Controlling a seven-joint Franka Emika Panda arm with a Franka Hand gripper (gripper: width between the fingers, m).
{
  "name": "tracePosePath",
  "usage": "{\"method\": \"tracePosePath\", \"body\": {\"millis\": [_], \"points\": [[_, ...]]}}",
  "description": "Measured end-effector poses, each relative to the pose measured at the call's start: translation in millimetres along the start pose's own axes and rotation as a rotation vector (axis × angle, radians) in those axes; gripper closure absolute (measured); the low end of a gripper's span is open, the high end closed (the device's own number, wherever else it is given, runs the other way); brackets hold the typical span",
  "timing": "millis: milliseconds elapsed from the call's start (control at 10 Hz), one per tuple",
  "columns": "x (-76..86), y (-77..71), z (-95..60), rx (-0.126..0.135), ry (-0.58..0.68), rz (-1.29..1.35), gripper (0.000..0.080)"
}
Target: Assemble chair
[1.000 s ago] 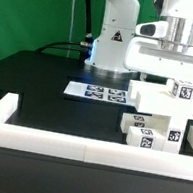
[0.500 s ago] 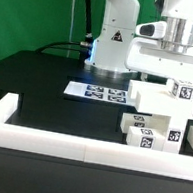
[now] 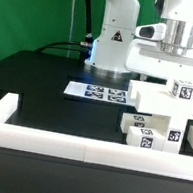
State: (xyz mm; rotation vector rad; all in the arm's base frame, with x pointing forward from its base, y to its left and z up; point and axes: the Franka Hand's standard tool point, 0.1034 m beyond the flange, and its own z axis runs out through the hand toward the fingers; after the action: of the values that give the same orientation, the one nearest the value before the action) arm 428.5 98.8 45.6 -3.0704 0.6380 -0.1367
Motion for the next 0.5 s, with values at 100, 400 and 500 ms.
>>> {"method": "tracePosePath", "body": {"millis": [100,400,500], "points": [[-4.8,-0.7,5.5,-0.008,0.003,-0.009,0.0151],[-12.5,-0.2,16.0,-0.028,-0.002,-0.030,0.0151],[-12.7,-0.3,16.0,-0.028,-0.002,-0.030,0.0151]]}}
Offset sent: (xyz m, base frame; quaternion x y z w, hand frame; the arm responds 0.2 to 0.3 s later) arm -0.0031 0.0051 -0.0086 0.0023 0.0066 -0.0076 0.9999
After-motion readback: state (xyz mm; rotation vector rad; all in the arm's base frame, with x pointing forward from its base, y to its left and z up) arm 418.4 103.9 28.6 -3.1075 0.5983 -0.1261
